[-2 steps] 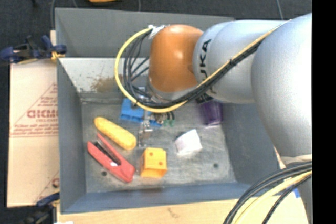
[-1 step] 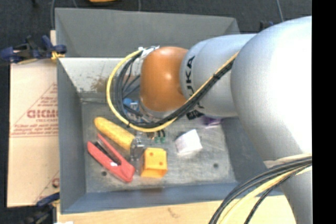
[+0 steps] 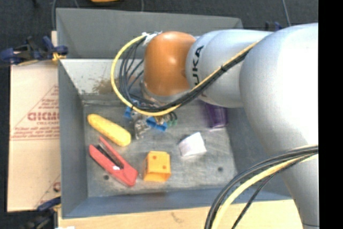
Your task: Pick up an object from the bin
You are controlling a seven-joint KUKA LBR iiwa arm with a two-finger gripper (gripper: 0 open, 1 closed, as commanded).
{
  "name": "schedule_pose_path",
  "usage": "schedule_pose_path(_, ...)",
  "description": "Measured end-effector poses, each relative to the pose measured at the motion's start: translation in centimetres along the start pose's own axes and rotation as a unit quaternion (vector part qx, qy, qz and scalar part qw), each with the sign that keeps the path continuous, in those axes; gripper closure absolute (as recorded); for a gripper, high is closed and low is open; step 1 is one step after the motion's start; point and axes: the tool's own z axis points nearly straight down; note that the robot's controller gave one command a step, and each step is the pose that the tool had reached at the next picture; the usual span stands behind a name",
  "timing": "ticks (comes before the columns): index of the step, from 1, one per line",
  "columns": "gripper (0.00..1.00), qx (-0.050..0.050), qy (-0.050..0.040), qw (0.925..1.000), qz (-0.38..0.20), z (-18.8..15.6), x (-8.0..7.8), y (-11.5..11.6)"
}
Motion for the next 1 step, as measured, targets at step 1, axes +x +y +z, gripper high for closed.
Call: schedule_pose_path(1, 0.0, -0.001, -0.0009, 1.0, 0.001, 0.17, 0.05, 0.07)
